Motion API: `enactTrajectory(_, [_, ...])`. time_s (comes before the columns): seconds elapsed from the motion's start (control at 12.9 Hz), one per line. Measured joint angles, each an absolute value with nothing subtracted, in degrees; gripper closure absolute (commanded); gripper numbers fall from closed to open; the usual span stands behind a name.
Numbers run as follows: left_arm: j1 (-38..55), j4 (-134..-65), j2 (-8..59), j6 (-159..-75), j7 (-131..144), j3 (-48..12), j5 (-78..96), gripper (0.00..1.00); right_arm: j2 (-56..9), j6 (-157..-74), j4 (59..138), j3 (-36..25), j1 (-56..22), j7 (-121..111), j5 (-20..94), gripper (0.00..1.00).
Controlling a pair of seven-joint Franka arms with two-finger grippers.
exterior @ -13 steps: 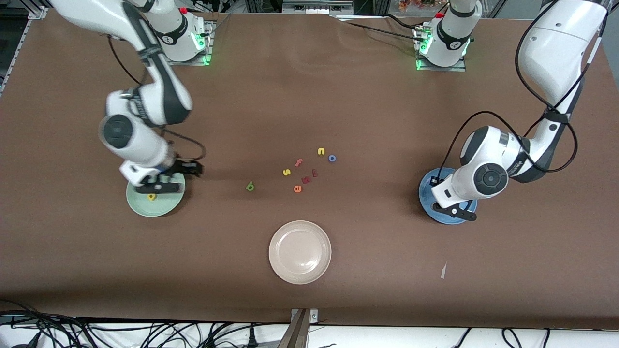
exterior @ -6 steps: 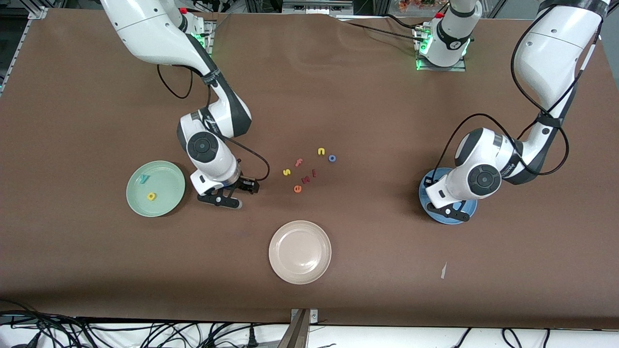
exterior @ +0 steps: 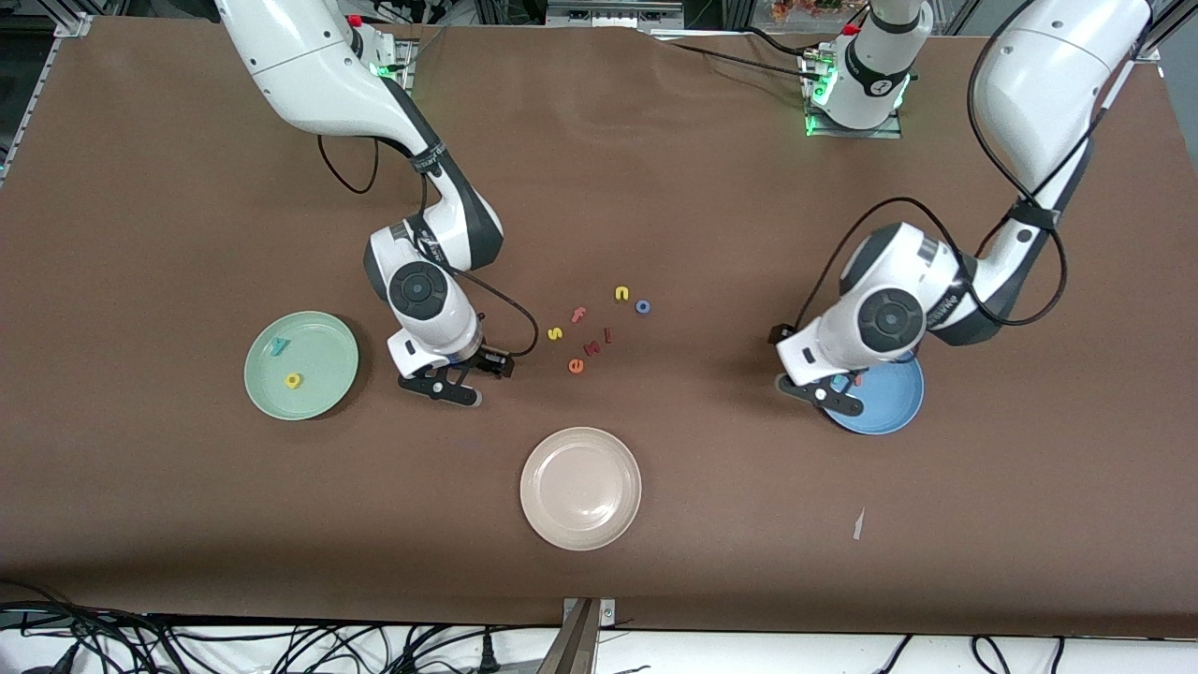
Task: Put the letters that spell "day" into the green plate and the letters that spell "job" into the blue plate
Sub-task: 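Grasp green q with the right gripper while the left gripper grasps blue o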
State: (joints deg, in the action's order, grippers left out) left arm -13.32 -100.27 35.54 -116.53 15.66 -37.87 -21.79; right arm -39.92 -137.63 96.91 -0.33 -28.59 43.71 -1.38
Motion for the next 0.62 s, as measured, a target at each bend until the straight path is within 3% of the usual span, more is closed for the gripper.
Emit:
enactTrajectory(0.23, [-12.11,-100.33,35.45,-116.21,30.51,-43.45,-21.24,0.00,-40.39,-138.86,97.11,-0.39,-28.77,43.98,-1.38,0.27])
enactTrajectory(0.54, [-4.14,-100.66,37.07,-121.01,53.34,-44.01,-20.66,0.00,-41.37,-140.10,97.46,-0.54,-28.78,44.01,-1.37,0.34])
enactTrajectory(0.62, [-1.83,-100.68,37.89,-122.73,58.89,-43.81,-20.66,0.00,-41.58,-140.58,97.60,-0.55,-28.79,44.02,-1.37,0.40])
